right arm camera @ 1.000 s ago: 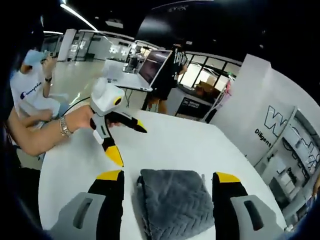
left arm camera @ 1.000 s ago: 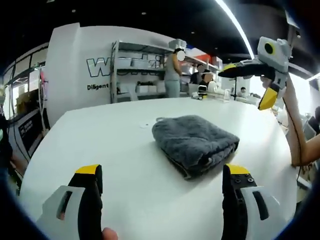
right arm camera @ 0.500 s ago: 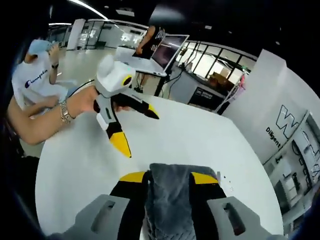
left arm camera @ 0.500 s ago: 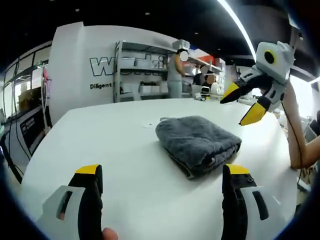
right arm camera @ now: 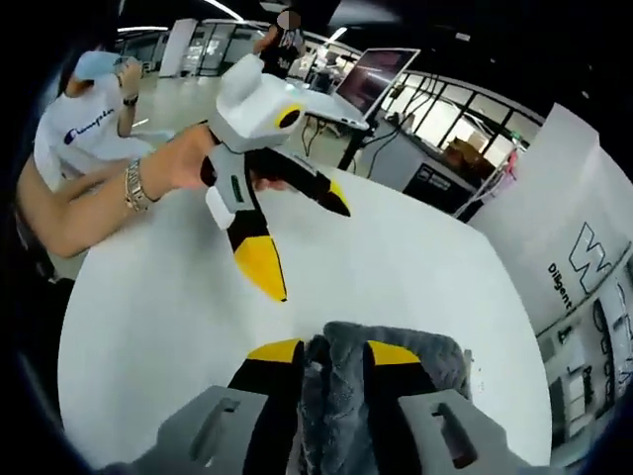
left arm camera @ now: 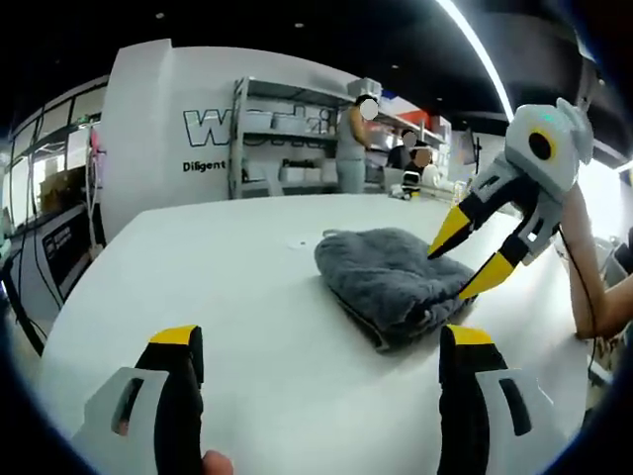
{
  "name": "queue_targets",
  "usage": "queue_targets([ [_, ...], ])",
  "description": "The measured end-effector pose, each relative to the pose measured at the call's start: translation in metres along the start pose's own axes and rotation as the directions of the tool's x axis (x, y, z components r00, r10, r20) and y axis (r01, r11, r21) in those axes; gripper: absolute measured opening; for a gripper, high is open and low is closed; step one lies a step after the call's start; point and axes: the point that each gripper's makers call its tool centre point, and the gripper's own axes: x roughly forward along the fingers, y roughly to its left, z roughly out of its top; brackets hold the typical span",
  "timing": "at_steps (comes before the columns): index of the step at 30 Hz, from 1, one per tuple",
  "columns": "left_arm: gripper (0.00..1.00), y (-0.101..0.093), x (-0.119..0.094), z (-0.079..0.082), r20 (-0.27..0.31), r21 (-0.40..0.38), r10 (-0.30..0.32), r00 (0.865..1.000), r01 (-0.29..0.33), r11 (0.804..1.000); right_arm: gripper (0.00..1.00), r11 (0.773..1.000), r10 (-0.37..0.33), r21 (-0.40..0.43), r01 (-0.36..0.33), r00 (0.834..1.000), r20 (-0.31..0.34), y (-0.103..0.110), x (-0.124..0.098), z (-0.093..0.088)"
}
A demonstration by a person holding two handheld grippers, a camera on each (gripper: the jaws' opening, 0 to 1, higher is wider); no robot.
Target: Open the folded towel by lifting each exposed corner and separating the folded layers until the towel lies flat within the target outline without major curled edges
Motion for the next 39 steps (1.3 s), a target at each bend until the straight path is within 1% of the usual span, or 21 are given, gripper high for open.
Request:
queue_targets([
  [3, 0.98, -0.001, 0.000, 0.000, 0.001, 0.000, -0.001, 1.000, 0.001, 1.000, 0.19, 1.000, 0.001, -0.028, -0.001, 1.000, -0.009, 0.001, 0.006, -0.001],
  [7, 0.98, -0.001, 0.000, 0.000, -0.001, -0.001, -0.002, 1.000, 0.002, 1.000, 0.18, 0.999, 0.001, -0.045, -0.003, 1.000, -0.023, 0.001, 0.016, -0.003],
  [11, 0.98, 0.000, 0.000, -0.001, -0.004, -0.002, 0.000, 1.000, 0.000, 1.000, 0.17, 0.998, -0.022, -0.062, 0.019, 0.998, -0.051, -0.004, 0.024, -0.010],
  [17, 0.97, -0.001, 0.000, -0.001, -0.003, 0.000, 0.000, 1.000, 0.000, 1.000, 0.14, 0.997, -0.043, -0.068, 0.039, 0.997, -0.061, -0.011, 0.027, -0.015],
  [20, 0.97, -0.001, 0.000, -0.002, -0.006, -0.001, 0.000, 1.000, 0.000, 1.000, 0.11, 0.997, -0.036, -0.071, 0.032, 0.998, -0.052, -0.010, 0.028, -0.014],
  [22, 0.97, 0.000, 0.000, -0.002, -0.007, -0.001, 0.002, 1.000, -0.002, 1.000, 0.04, 0.998, -0.026, -0.063, 0.022, 0.998, -0.050, -0.009, 0.029, -0.015],
  [24, 0.97, 0.000, 0.000, -0.002, -0.007, -0.002, 0.002, 1.000, -0.002, 1.000, 0.02, 0.999, -0.022, -0.049, 0.020, 0.998, -0.050, -0.011, 0.028, -0.017],
  [30, 0.97, -0.001, -0.001, -0.003, -0.009, -0.004, 0.001, 1.000, -0.001, 1.000, 0.02, 1.000, -0.027, 0.003, 0.027, 0.999, -0.022, -0.015, 0.022, -0.016],
  [32, 0.97, -0.001, 0.000, -0.004, -0.012, -0.005, 0.001, 1.000, -0.001, 1.000, 0.02, 0.999, -0.030, 0.034, 0.031, 0.999, -0.014, -0.017, 0.020, -0.016],
  [34, 0.97, 0.000, 0.000, -0.005, -0.017, -0.007, 0.003, 1.000, -0.003, 1.000, 0.02, 0.996, -0.034, 0.085, 0.034, 0.999, -0.003, -0.020, 0.017, -0.017],
  [37, 0.97, 0.000, 0.001, -0.007, -0.021, -0.009, 0.004, 1.000, -0.004, 1.000, 0.02, 0.995, -0.039, 0.092, 0.039, 0.999, 0.001, -0.022, 0.010, -0.018],
  [39, 0.97, 0.001, 0.001, -0.008, -0.024, -0.012, 0.004, 1.000, -0.005, 1.000, 0.02, 0.994, -0.059, 0.096, 0.058, 0.998, 0.003, -0.027, 0.004, -0.019],
])
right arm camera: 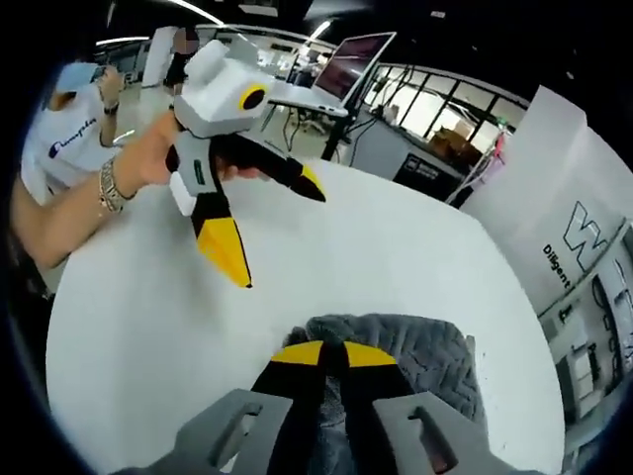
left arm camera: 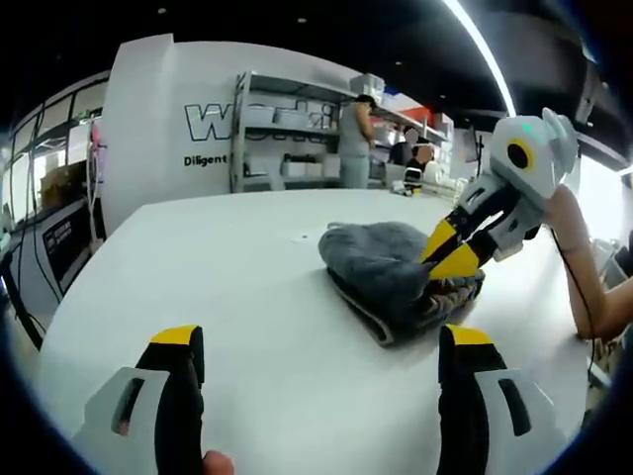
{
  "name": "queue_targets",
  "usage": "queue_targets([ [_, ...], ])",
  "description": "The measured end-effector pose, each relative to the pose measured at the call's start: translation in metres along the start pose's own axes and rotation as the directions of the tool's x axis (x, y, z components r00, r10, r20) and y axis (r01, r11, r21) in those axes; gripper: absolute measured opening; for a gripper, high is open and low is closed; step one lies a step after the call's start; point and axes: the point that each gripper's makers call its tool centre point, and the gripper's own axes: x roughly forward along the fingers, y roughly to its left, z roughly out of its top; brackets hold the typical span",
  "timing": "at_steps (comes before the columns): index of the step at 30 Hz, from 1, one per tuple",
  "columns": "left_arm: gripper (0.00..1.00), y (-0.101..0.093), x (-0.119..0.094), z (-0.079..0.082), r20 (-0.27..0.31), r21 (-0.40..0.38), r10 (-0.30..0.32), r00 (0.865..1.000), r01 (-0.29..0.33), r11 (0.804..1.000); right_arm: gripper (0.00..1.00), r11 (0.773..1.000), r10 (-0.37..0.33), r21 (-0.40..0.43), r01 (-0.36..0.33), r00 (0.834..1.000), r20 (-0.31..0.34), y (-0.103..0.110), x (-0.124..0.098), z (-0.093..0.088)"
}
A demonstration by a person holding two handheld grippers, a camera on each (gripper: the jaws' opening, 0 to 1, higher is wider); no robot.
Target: Open the folded towel by lifting each exposed corner and separating the folded layers until the towel lies flat within the target outline without major curled edges
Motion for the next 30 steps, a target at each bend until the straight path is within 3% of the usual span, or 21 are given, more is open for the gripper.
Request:
queue_targets([
  [18, 0.97, 0.000, 0.001, -0.002, -0.008, -0.005, 0.001, 1.000, -0.001, 1.000, 0.01, 0.987, -0.124, 0.094, 0.127, 0.992, -0.032, -0.040, -0.056, -0.021],
  [30, 0.97, 0.001, 0.002, -0.002, -0.012, -0.006, 0.001, 1.000, -0.001, 1.000, 0.01, 0.944, -0.265, 0.172, 0.280, 0.958, -0.107, -0.076, -0.104, -0.060],
])
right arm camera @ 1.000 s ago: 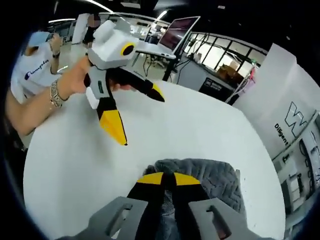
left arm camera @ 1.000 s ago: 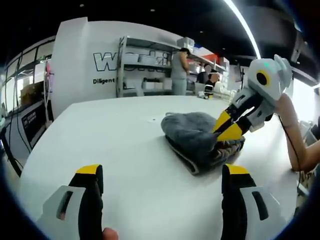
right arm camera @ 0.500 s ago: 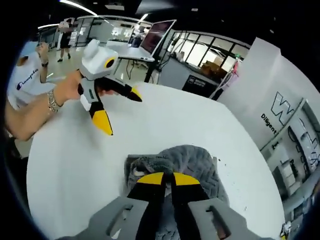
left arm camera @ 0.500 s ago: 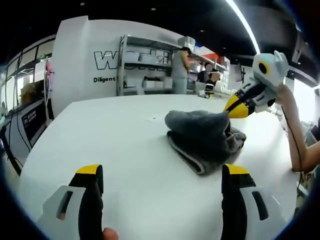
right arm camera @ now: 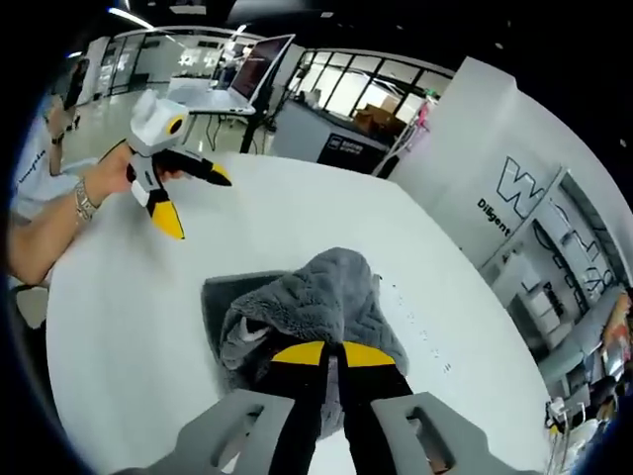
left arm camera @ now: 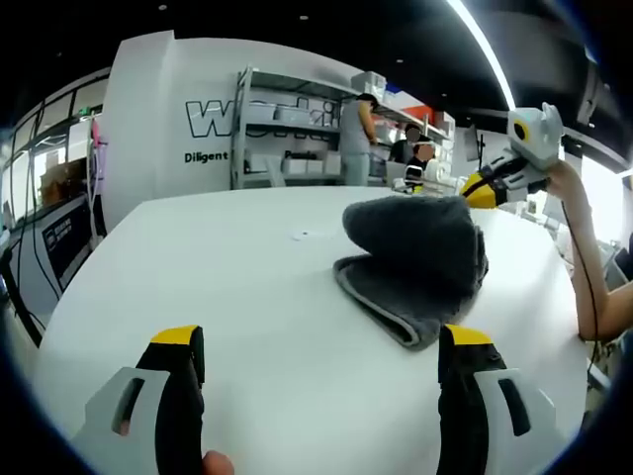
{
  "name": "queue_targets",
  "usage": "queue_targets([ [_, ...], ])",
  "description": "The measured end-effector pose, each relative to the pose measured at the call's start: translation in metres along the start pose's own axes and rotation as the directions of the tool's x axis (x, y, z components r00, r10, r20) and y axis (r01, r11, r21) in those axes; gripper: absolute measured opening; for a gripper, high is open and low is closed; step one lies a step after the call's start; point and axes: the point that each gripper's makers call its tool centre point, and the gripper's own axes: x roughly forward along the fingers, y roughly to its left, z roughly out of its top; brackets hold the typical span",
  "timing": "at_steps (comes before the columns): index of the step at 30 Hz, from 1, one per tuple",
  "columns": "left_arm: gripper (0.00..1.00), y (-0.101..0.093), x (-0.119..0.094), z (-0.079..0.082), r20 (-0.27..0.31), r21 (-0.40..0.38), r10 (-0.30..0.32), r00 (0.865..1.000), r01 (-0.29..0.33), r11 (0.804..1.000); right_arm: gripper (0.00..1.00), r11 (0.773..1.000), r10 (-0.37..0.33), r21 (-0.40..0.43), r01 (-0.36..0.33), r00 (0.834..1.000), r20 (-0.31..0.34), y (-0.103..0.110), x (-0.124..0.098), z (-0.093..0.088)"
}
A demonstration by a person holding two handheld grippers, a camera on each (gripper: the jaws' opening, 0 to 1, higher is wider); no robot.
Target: Open the folded towel by lifting each exposed corner and separating the folded layers until the towel lies flat within the target outline without major curled edges
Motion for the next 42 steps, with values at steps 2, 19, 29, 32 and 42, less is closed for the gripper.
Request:
queue_targets([
  [2, 0.97, 0.000, 0.000, 0.000, -0.001, -0.001, 0.001, 1.000, -0.001, 1.000, 0.01, 0.999, -0.033, 0.022, 0.034, 0.999, -0.018, -0.011, -0.007, -0.010],
  [19, 0.97, -0.001, 0.002, -0.004, -0.016, 0.003, 0.002, 1.000, -0.002, 1.000, 0.01, 0.955, -0.221, 0.149, 0.255, 0.952, -0.210, -0.071, -0.050, -0.098],
  [29, 0.97, -0.001, 0.004, -0.005, -0.026, 0.007, 0.002, 1.000, -0.002, 1.000, 0.01, 0.904, -0.277, 0.200, 0.377, 0.875, -0.398, -0.090, -0.080, -0.162],
  [32, 0.97, -0.002, 0.004, -0.007, -0.032, 0.010, 0.002, 0.999, -0.002, 1.000, 0.01, 0.889, -0.282, 0.214, 0.405, 0.852, -0.442, -0.093, -0.090, -0.179],
  [42, 0.97, -0.004, 0.006, -0.009, -0.044, 0.014, -0.002, 0.999, 0.003, 1.000, 0.04, 0.885, -0.143, 0.300, 0.356, 0.821, -0.552, -0.074, -0.094, -0.232],
])
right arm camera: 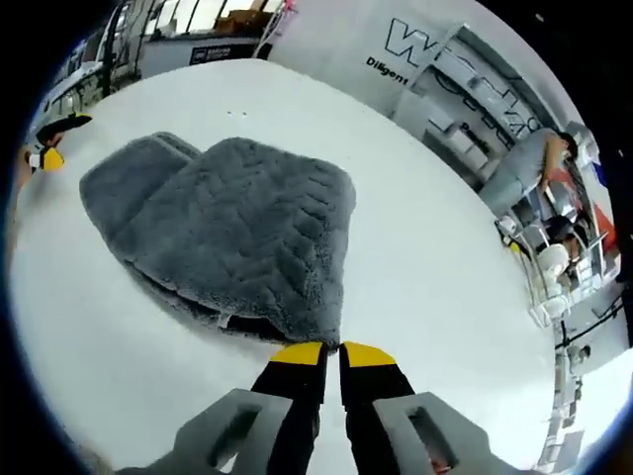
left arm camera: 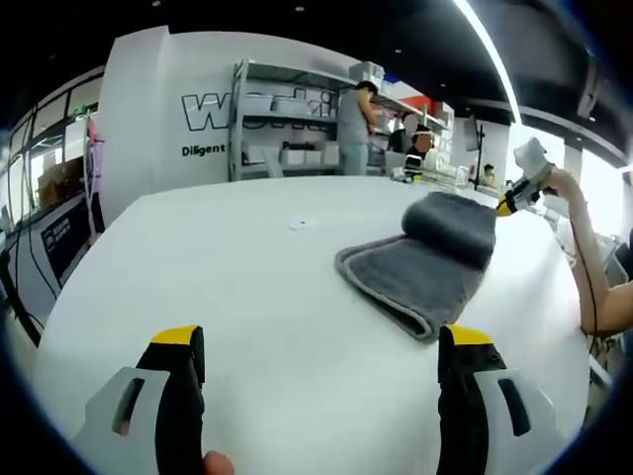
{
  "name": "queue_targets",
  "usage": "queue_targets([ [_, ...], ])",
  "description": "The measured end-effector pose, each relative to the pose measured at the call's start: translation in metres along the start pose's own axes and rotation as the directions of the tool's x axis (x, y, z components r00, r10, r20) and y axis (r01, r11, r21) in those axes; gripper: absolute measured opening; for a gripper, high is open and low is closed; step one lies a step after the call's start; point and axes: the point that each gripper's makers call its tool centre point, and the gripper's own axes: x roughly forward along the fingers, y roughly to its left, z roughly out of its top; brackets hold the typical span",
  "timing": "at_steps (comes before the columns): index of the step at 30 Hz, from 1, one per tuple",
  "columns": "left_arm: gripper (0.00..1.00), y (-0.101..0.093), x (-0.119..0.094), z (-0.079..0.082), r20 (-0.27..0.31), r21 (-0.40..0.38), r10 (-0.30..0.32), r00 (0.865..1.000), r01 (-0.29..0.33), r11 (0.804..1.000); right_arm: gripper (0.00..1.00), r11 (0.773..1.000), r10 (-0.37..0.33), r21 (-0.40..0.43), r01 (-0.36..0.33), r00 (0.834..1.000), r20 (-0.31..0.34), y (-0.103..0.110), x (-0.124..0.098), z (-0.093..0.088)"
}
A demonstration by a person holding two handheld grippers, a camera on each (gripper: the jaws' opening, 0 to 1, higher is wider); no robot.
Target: Open the folded towel by lifting each exposed corner and separating the folded layers until the towel lies flat within the target outline without major curled edges
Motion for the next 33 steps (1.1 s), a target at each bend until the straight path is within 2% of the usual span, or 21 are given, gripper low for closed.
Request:
queue_targets([
  [3, 0.97, 0.000, 0.000, -0.001, -0.002, -0.002, 0.001, 1.000, -0.001, 1.000, 0.08, 0.999, 0.010, 0.032, -0.008, 0.999, -0.034, -0.004, 0.007, -0.011],
  [5, 0.97, 0.000, -0.001, -0.001, -0.003, -0.001, 0.002, 1.000, -0.002, 1.000, 0.11, 0.999, 0.026, 0.027, -0.025, 0.998, -0.062, 0.003, 0.008, -0.020],
  [8, 0.97, 0.000, 0.000, 0.000, -0.001, -0.001, 0.000, 1.000, 0.000, 1.000, 0.24, 1.000, 0.021, 0.003, -0.021, 0.996, -0.085, 0.005, 0.006, -0.021],
  [10, 0.97, 0.000, 0.000, 0.001, 0.000, -0.001, -0.001, 1.000, 0.001, 1.000, 0.31, 1.000, -0.016, -0.007, 0.016, 0.998, -0.061, -0.002, 0.002, -0.013],
  [15, 0.97, 0.002, 0.000, 0.000, -0.002, -0.001, 0.001, 1.000, -0.001, 1.000, 0.46, 0.998, -0.054, -0.020, 0.053, 0.998, -0.016, -0.008, -0.006, 0.000],
  [16, 0.97, 0.002, 0.000, 0.000, -0.002, -0.001, 0.001, 1.000, -0.001, 1.000, 0.50, 0.999, -0.053, -0.013, 0.053, 0.999, 0.004, -0.008, -0.008, 0.004],
  [20, 0.97, 0.003, 0.000, 0.001, -0.001, -0.001, 0.000, 1.000, 0.000, 1.000, 0.69, 0.999, -0.051, -0.016, 0.051, 0.999, 0.016, -0.006, -0.014, 0.008],
  [22, 0.97, 0.003, 0.000, 0.001, -0.001, -0.001, -0.001, 1.000, 0.001, 1.000, 0.79, 0.994, -0.100, -0.032, 0.100, 0.995, 0.016, -0.012, -0.019, 0.008],
  [24, 0.97, 0.004, 0.001, 0.001, -0.002, -0.001, 0.000, 1.000, 0.000, 1.000, 0.88, 0.989, -0.148, -0.017, 0.149, 0.988, 0.044, -0.024, -0.025, 0.016],
  [25, 0.97, 0.004, 0.000, 0.001, -0.002, -0.001, 0.000, 1.000, 0.000, 1.000, 0.91, 0.986, -0.165, -0.002, 0.165, 0.984, 0.062, -0.030, -0.028, 0.021],
  [29, 0.97, 0.003, 0.000, 0.001, -0.003, -0.001, 0.000, 1.000, 0.000, 1.000, 0.98, 0.988, -0.156, 0.009, 0.156, 0.984, 0.088, -0.028, -0.027, 0.028],
  [33, 0.97, 0.002, 0.000, 0.000, -0.005, -0.002, -0.002, 1.000, 0.002, 1.000, 0.99, 0.993, -0.117, -0.014, 0.119, 0.988, 0.101, -0.012, -0.024, 0.036],
])
